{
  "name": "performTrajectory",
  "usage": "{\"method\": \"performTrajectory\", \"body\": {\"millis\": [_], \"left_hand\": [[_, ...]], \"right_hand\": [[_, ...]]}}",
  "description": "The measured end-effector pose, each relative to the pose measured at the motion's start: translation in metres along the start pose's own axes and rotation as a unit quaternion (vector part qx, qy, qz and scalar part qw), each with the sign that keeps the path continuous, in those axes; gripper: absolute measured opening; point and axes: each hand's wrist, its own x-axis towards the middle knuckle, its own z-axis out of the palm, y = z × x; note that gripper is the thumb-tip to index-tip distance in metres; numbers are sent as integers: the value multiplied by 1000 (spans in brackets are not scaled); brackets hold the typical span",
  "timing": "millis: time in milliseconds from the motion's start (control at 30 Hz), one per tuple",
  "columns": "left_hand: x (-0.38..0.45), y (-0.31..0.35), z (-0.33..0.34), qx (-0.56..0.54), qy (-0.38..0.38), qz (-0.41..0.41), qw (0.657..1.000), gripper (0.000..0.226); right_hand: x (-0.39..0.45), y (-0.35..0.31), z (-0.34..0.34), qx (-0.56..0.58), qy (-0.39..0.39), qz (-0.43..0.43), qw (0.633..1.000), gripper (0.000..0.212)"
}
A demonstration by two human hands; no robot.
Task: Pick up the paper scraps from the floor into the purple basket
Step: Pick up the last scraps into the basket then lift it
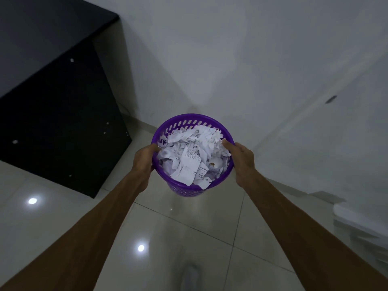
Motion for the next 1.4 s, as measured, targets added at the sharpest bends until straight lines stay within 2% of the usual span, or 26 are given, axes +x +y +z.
{"method": "performTrajectory", "body": {"millis": [167,433,667,767,967,1233,1400], "left_hand": [[46,9,-27,-8,17,-10,1000,34],[111,-2,-65,-19,40,-54,998,46],[141,-20,-75,-40,40,-70,996,46],[147,-32,-68,-34,16,-67,997,45],[165,-60,-50,-43,7,-91,995,25],[186,-99,-23,-38,-23,-111,993,28],[191,-118,-12,-34,-36,-124,991,28]], "right_hand": [[27,-9,49,-4,-19,23,1000,13],[63,3,121,2,-37,52,998,11],[81,19,146,24,-30,81,996,13],[90,27,143,20,-12,85,996,14],[108,51,128,25,19,97,995,13],[132,82,101,40,55,106,992,8],[142,105,88,64,51,116,990,17]]}}
